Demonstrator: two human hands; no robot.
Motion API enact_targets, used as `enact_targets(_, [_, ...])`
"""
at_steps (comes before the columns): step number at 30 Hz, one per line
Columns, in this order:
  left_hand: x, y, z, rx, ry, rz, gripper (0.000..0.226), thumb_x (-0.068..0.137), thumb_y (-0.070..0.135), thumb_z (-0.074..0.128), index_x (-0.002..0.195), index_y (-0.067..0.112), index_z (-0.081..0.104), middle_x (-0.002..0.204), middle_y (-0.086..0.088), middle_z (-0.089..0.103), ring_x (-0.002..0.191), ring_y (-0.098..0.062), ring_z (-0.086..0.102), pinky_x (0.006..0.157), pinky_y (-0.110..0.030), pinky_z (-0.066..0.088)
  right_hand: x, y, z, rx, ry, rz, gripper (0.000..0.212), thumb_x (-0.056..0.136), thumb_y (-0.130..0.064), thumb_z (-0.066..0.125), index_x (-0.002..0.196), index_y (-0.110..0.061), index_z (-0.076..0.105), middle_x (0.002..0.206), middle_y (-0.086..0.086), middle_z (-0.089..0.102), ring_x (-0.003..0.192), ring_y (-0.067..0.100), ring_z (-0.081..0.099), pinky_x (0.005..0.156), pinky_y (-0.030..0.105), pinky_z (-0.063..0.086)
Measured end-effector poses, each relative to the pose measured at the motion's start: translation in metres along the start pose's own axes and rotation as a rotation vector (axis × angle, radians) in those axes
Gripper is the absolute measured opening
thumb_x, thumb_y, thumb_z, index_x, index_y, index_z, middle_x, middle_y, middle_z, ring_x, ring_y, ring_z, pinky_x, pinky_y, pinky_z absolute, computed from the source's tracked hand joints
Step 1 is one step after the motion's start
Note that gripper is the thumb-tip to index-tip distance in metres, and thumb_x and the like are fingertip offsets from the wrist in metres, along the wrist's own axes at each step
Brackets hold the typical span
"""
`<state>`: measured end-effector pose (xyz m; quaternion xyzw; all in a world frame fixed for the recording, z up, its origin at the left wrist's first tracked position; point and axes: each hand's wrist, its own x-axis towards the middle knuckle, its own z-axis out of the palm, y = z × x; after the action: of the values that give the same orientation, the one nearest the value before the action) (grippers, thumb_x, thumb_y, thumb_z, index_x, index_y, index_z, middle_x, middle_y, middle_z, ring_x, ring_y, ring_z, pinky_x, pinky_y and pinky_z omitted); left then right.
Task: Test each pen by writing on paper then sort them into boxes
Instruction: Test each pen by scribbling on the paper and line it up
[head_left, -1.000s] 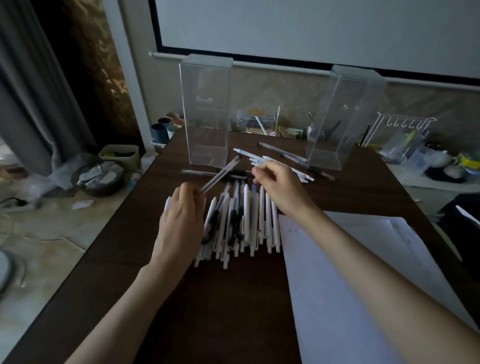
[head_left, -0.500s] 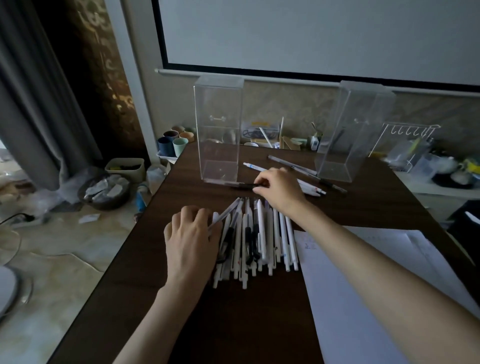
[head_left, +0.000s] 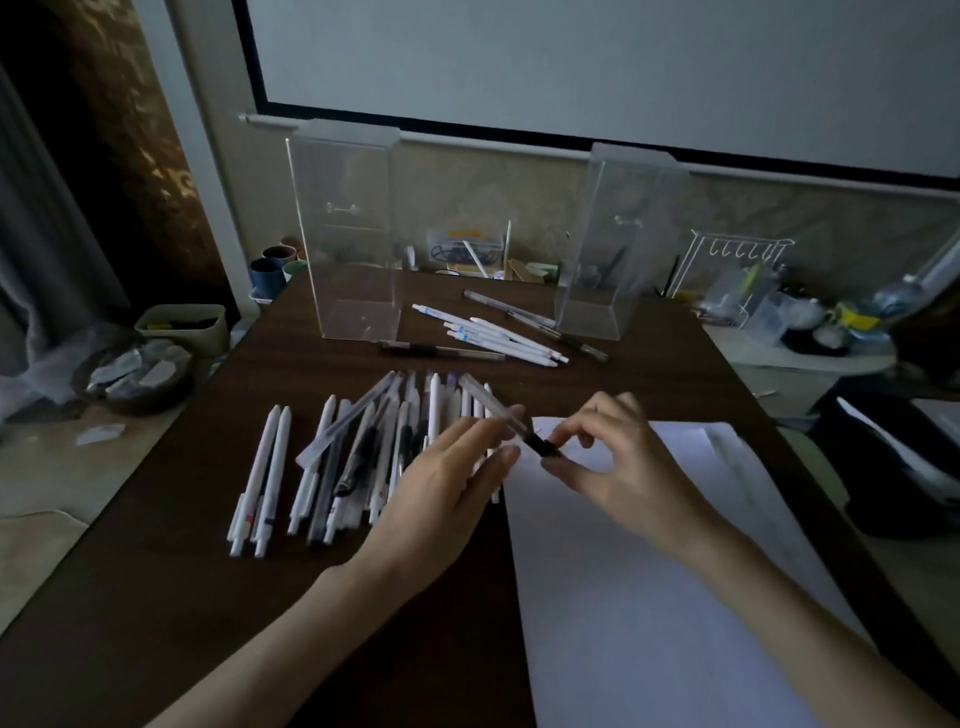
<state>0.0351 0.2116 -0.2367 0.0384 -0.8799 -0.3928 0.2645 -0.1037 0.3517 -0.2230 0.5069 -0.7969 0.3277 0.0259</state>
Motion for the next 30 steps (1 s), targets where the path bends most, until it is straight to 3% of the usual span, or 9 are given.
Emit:
enact_targets(4, [0.001, 0.007, 0.016, 0.000, -0.046, 0.126, 0.034, 0.098, 0.030, 0.039, 0.127, 0.018, 0.051, 0.129, 0.004, 0.052, 0.120, -0.003, 0.048, 0.095, -0.023, 0.043, -0.012, -0.001, 0.003, -0.069, 0.098, -0.101, 0.012, 0.079, -0.014, 0.072, 0.088, -0.015, 0.063, 0.072, -0.012, 0.045, 0.076, 0.009, 0.042, 0.064, 0.018, 0.038])
enact_targets(8, [-0.004, 0.001, 0.022, 0.161, -0.064, 0.118, 0.050, 0.091, 0.041, 0.045, 0.137, 0.019, 0.042, 0.126, 0.006, 0.052, 0.116, -0.007, 0.050, 0.093, -0.029, 0.047, -0.017, -0.009, -0.002, 0.508, -0.006, 0.177, 0.006, 0.083, -0.016, 0.071, 0.086, -0.021, 0.069, 0.071, -0.009, 0.056, 0.070, 0.008, 0.049, 0.064, 0.015, 0.034])
enact_targets(11, [-0.004, -0.002, 0.025, 0.245, 0.007, 0.140, 0.036, 0.088, 0.041, 0.051, 0.116, 0.018, 0.055, 0.106, 0.004, 0.061, 0.096, -0.011, 0.057, 0.080, -0.030, 0.048, -0.017, -0.010, -0.002, 0.711, -0.078, 0.256, 0.010, 0.078, -0.017, 0.074, 0.087, -0.012, 0.072, 0.069, -0.009, 0.047, 0.065, 0.002, 0.043, 0.061, 0.016, 0.034])
enact_targets(13, [-0.004, -0.004, 0.025, 0.310, 0.051, 0.163, 0.023, 0.089, 0.037, 0.051, 0.097, 0.017, 0.059, 0.085, 0.007, 0.061, 0.077, -0.010, 0.056, 0.070, -0.029, 0.045, -0.018, -0.010, -0.001, 0.748, -0.109, 0.263, 0.016, 0.075, -0.023, 0.074, 0.088, -0.013, 0.072, 0.072, -0.009, 0.050, 0.069, 0.001, 0.044, 0.065, 0.016, 0.035])
enact_targets(15, [-0.006, -0.007, 0.023, 0.330, 0.075, 0.151, 0.024, 0.090, 0.035, 0.049, 0.091, 0.015, 0.063, 0.079, 0.008, 0.062, 0.071, -0.010, 0.055, 0.068, -0.029, 0.045, -0.018, -0.011, -0.001, 0.807, -0.104, 0.247, 0.018, 0.077, -0.028, 0.067, 0.090, -0.017, 0.070, 0.077, -0.003, 0.055, 0.072, 0.003, 0.048, 0.067, 0.016, 0.037])
enact_targets(19, [-0.007, -0.005, 0.022, 0.383, 0.080, 0.132, 0.030, 0.091, 0.034, 0.047, 0.101, 0.013, 0.066, 0.086, 0.004, 0.066, 0.078, -0.012, 0.060, 0.071, -0.029, 0.049, -0.018, -0.006, -0.003, 0.910, -0.016, 0.250, 0.016, 0.074, -0.038, 0.067, 0.074, -0.022, 0.066, 0.064, 0.002, 0.052, 0.058, 0.007, 0.046, 0.056, 0.015, 0.038])
enact_targets(22, [-0.008, 0.003, 0.024, 0.289, -0.030, 0.153, 0.036, 0.093, 0.034, 0.044, 0.117, 0.010, 0.057, 0.094, 0.002, 0.062, 0.083, -0.010, 0.057, 0.070, -0.027, 0.049, -0.019, -0.008, 0.000, 0.904, -0.091, 0.236, 0.017, 0.078, -0.026, 0.074, 0.069, -0.017, 0.062, 0.055, -0.001, 0.055, 0.053, 0.009, 0.049, 0.053, 0.018, 0.040])
enact_targets(25, [-0.011, 0.009, 0.027, 0.251, -0.095, 0.179, 0.029, 0.097, 0.029, 0.036, 0.109, 0.010, 0.054, 0.088, 0.002, 0.057, 0.070, -0.006, 0.049, 0.059, -0.017, 0.040, -0.019, -0.010, 0.006, 0.910, -0.126, 0.225, 0.022, 0.080, -0.018, 0.070, 0.070, -0.006, 0.055, 0.050, -0.007, 0.051, 0.049, 0.004, 0.045, 0.050, 0.013, 0.036])
enact_targets(30, [-0.010, 0.012, 0.026, 0.259, -0.115, 0.127, 0.026, 0.098, 0.035, 0.031, 0.105, 0.018, 0.049, 0.077, 0.012, 0.048, 0.059, -0.006, 0.042, 0.048, -0.018, 0.033, -0.020, -0.007, 0.008, 0.952, -0.138, 0.249, 0.026, 0.083, -0.018, 0.061, 0.065, -0.006, 0.046, 0.046, -0.001, 0.046, 0.046, 0.010, 0.038, 0.046, 0.018, 0.031])
